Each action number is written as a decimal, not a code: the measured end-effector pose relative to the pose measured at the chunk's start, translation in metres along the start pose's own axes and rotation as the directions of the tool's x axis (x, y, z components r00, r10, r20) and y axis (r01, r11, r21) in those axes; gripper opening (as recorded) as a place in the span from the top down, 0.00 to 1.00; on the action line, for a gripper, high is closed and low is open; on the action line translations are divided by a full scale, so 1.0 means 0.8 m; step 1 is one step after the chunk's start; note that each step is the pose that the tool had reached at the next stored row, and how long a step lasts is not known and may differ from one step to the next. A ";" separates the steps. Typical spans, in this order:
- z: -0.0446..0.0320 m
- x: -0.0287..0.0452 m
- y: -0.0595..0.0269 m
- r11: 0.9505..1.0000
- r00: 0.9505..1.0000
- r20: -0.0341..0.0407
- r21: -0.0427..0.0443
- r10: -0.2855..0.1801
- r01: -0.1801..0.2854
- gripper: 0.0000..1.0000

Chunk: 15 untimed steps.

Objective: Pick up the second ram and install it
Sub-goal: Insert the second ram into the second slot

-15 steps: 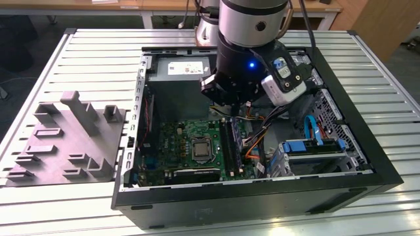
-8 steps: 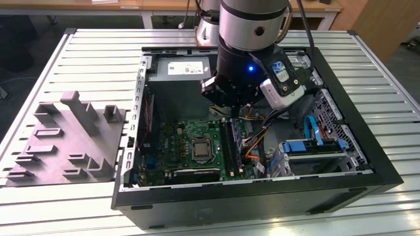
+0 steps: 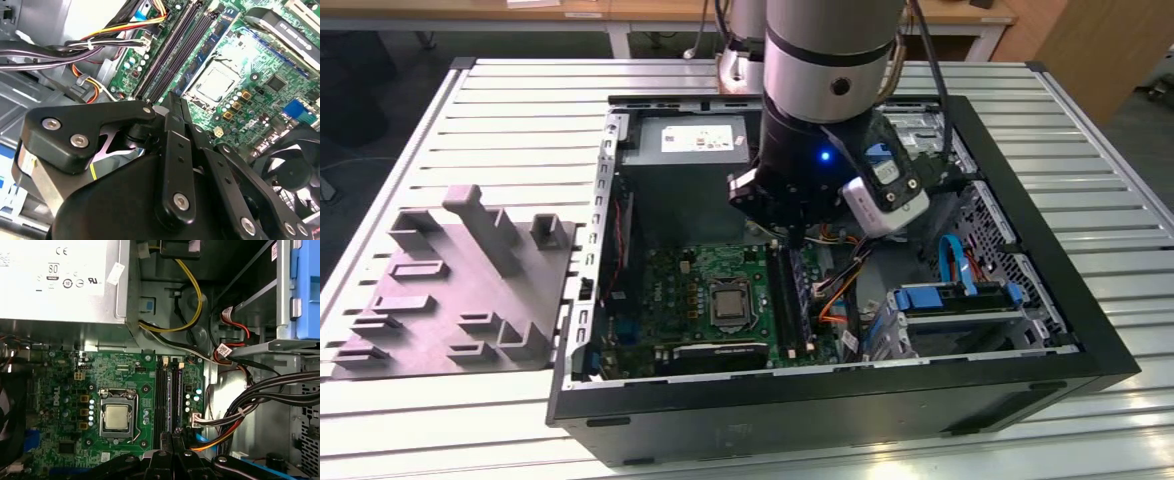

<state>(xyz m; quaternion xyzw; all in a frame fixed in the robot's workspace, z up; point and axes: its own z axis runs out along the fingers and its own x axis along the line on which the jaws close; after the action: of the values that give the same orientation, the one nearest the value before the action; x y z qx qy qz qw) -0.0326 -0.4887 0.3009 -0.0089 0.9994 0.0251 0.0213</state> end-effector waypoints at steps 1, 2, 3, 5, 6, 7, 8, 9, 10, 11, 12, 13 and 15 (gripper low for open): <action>0.0022 0.0001 0.000 1.000 1.000 0.000 0.000 0.003 -0.003 0.89; 0.0042 0.0002 0.000 1.000 1.000 0.000 0.000 0.006 -0.006 0.89; 0.0063 0.0003 0.000 1.000 1.000 0.000 0.000 0.009 -0.009 0.89; 0.0103 0.0005 -0.001 1.000 1.000 0.001 0.000 0.016 -0.016 0.89; 0.0121 0.0006 -0.001 1.000 1.000 0.001 0.000 0.020 -0.020 0.89; 0.0142 0.0007 -0.001 1.000 1.000 0.001 0.000 0.024 -0.024 0.89; 0.0166 0.0008 -0.002 1.000 1.000 0.001 0.000 0.028 -0.028 0.89; 0.0187 0.0008 -0.002 0.999 0.999 0.002 0.000 0.032 -0.032 0.89; 0.0211 0.0009 -0.002 0.999 0.999 0.002 0.000 0.035 -0.035 0.89; 0.0232 0.0010 -0.002 0.999 0.999 0.002 0.000 0.039 -0.039 0.89; 0.0255 0.0011 -0.002 0.999 0.999 0.002 0.000 0.043 -0.043 0.89; 0.0277 0.0012 -0.002 0.999 0.999 0.002 0.001 0.047 -0.047 0.89; 0.0385 0.0017 -0.005 0.998 0.998 0.003 0.001 0.064 -0.064 0.89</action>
<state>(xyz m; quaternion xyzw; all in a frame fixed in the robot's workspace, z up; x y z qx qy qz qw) -0.0326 -0.4914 0.2699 0.0229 0.9992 0.0251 0.0222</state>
